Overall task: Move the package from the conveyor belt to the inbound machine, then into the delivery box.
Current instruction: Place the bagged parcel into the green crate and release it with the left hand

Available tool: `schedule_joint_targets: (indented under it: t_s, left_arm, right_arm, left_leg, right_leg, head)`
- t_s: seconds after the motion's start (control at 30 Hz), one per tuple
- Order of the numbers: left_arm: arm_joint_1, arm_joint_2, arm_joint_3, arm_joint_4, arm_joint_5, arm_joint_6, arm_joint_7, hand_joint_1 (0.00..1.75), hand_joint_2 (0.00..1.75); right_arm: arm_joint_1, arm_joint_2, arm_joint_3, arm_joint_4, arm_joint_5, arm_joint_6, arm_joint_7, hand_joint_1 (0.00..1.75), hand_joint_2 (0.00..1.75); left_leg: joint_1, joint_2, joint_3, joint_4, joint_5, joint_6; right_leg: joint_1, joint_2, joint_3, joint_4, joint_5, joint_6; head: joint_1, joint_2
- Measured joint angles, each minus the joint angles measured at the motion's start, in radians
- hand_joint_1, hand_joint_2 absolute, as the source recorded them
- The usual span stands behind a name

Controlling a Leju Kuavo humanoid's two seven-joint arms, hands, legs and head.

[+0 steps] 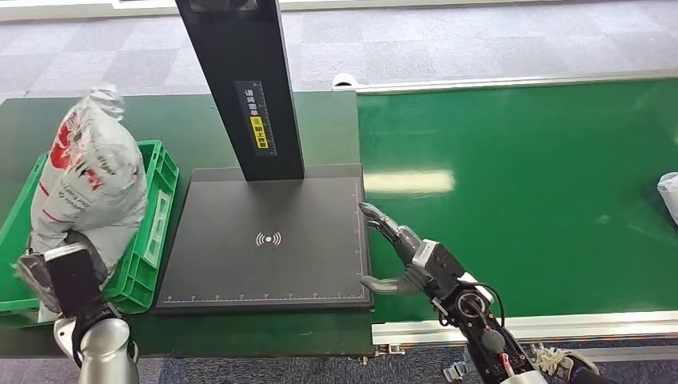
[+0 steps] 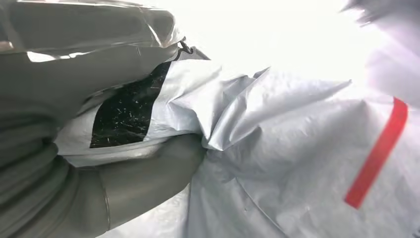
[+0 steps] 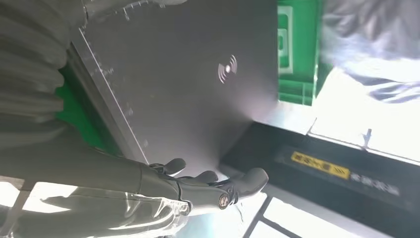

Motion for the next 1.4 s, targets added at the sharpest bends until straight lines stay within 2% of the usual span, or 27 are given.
schedule_joint_targets:
  t_s: [0.1,0.17,0.23,0.27,0.37,0.4,0.57,0.63,0.7,0.8,0.9,1.03,1.23,1.4]
  left_arm:
    - [-0.014,0.046,-0.043,0.079,0.164,-0.038,-0.008,1.75,1.75]
    - [-0.024,0.07,-0.061,0.113,0.212,-0.043,-0.011,1.75,1.75]
    - [-0.034,0.089,-0.07,0.139,0.241,-0.026,-0.022,1.67,1.75]
    - [-0.039,0.097,-0.072,0.15,0.249,-0.006,-0.032,1.3,1.75]
    - [-0.057,0.11,-0.066,0.186,0.243,0.092,-0.097,0.07,1.75]
    - [-0.063,0.112,-0.059,0.197,0.232,0.12,-0.122,0.0,1.75]
    - [-0.089,0.108,-0.001,0.218,0.156,0.148,-0.174,0.0,1.75]
    - [-0.092,0.104,0.005,0.218,0.167,0.147,-0.176,0.0,1.75]
    - [-0.09,0.101,-0.008,0.218,0.21,0.136,-0.176,0.0,1.75]
    - [-0.072,0.101,-0.057,0.208,0.281,0.088,-0.151,0.0,1.75]
    - [-0.03,0.102,-0.14,0.167,0.317,0.047,-0.122,0.0,1.75]
    - [0.017,0.103,-0.251,0.094,0.33,0.027,-0.092,0.0,1.75]
    - [0.06,0.1,-0.396,-0.006,0.308,0.026,-0.039,0.0,1.75]
    - [0.076,0.101,-0.474,-0.055,0.3,0.033,-0.014,0.0,1.75]
  right_arm:
    - [0.0,0.004,-0.013,-0.011,-0.001,0.002,-0.006,0.0,1.75]
    - [0.0,0.007,-0.019,-0.015,-0.004,0.004,-0.007,0.0,1.75]
    - [0.0,0.009,-0.023,-0.018,-0.014,0.013,-0.006,0.0,1.75]
    - [0.0,0.01,-0.025,-0.018,-0.025,0.023,-0.003,0.0,1.75]
    - [0.002,0.019,-0.033,-0.019,-0.089,0.071,0.017,0.0,1.75]
    - [0.003,0.023,-0.036,-0.02,-0.121,0.091,0.029,0.0,1.75]
    - [0.027,0.041,-0.063,-0.032,-0.363,0.245,0.12,0.0,1.75]
    - [0.048,0.044,-0.068,-0.048,-0.455,0.316,0.154,0.0,1.75]
    - [0.071,0.044,-0.069,-0.078,-0.499,0.339,0.169,0.0,1.75]
    - [0.102,0.036,-0.062,-0.138,-0.495,0.287,0.168,0.0,1.75]
    - [0.145,0.022,-0.053,-0.231,-0.437,0.152,0.149,0.0,1.75]
    - [0.205,0.007,-0.05,-0.373,-0.359,0.031,0.123,0.0,0.0]
    - [0.274,-0.016,-0.048,-0.595,-0.248,-0.096,0.098,0.0,0.0]
    - [0.32,-0.044,-0.035,-0.73,-0.166,-0.173,0.096,0.0,0.0]
  left_leg:
    - [0.0,0.0,0.0,0.0,0.0,0.0]
    - [0.0,0.0,0.0,0.0,0.0,0.0]
    - [0.0,0.0,0.0,0.0,0.0,0.0]
    - [0.0,0.0,0.0,0.0,0.0,0.0]
    - [0.0,0.0,0.0,0.0,0.0,0.0]
    - [0.0,0.0,0.0,0.0,0.0,0.0]
    - [0.0,0.0,0.0,0.0,0.0,0.0]
    - [0.0,0.0,0.0,0.0,0.0,0.0]
    - [0.0,0.0,0.0,0.0,0.0,0.0]
    - [0.0,0.0,0.0,0.0,0.0,0.0]
    - [-0.001,0.0,-0.001,0.0,0.0,0.0]
    - [-0.001,0.0,-0.001,0.0,-0.001,0.0]
    - [-0.001,0.0,-0.001,0.0,-0.001,0.0]
    - [-0.001,0.0,-0.001,0.0,-0.001,0.0]
  right_leg:
    - [0.0,0.0,0.0,0.0,0.0,0.0]
    - [0.0,0.0,0.0,0.0,0.0,0.0]
    - [0.0,0.0,0.001,0.0,0.0,0.0]
    - [0.0,0.0,0.001,0.0,0.0,0.0]
    - [0.0,0.0,0.001,0.0,0.0,0.0]
    - [0.0,0.0,0.001,0.0,0.0,0.0]
    - [0.0,0.0,0.0,0.0,0.0,0.0]
    - [0.0,0.0,0.0,0.0,0.0,0.0]
    - [0.0,0.0,0.0,0.0,0.0,0.0]
    - [0.0,0.0,0.0,0.0,0.0,0.0]
    - [0.0,0.0,0.0,0.0,0.0,0.0]
    - [-0.001,0.0,0.0,0.0,0.0,0.0]
    - [0.0,0.0,0.0,0.0,0.0,0.0]
    - [0.0,0.0,0.0,0.0,0.0,0.0]
  head:
    - [0.0,0.0]
    - [0.0,0.0]
    - [0.0,0.0]
    - [0.0,0.0]
    - [0.0,0.0]
    - [0.0,0.0]
    - [0.0,0.0]
    - [0.0,0.0]
    - [0.0,0.0]
    - [0.0,0.0]
    - [0.0,0.0]
    - [0.0,0.0]
    - [0.0,0.0]
    - [0.0,0.0]
